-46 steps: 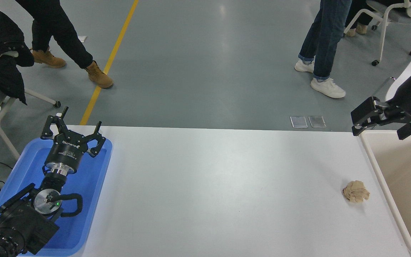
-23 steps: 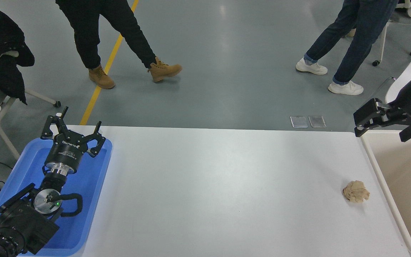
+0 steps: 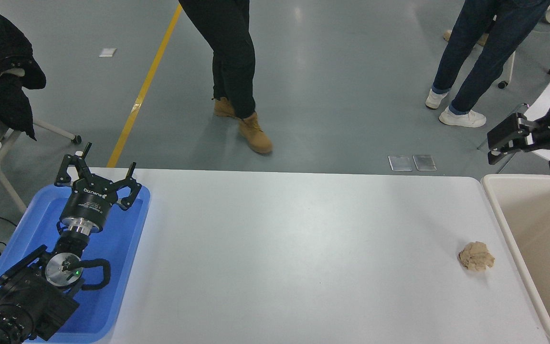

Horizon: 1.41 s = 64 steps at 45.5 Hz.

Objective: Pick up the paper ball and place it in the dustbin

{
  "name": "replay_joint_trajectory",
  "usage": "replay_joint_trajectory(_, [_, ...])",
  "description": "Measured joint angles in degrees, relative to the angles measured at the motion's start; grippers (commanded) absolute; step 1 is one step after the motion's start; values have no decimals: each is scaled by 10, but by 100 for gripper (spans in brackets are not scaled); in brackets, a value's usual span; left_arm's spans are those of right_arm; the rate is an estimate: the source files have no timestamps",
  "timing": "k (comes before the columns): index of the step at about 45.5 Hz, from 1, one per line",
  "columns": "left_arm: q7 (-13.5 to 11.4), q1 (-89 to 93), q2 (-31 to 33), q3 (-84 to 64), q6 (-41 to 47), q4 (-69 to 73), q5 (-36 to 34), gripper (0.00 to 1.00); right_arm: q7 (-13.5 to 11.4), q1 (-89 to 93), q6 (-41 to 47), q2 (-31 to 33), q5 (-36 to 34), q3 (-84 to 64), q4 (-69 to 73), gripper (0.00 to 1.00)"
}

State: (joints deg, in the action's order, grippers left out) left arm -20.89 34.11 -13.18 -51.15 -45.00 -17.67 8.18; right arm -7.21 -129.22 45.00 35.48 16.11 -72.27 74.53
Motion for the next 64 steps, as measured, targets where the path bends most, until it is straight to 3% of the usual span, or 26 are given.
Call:
replay_joint_trajectory(12, [0,0,0,0,0,0,0,100,0,68,-20,0,13,-4,-16,100])
replay_joint_trajectory(34, [0,0,0,0,0,0,0,100,3,330,-283,-5,70,77,-116,100])
replay_joint_trajectory(50, [0,0,0,0,0,0,0,100,7,530,-406,-17,80,184,-190,100])
replay_joint_trajectory(64, [0,0,0,0,0,0,0,100,7,634,-460,-54,80,232,-262,100])
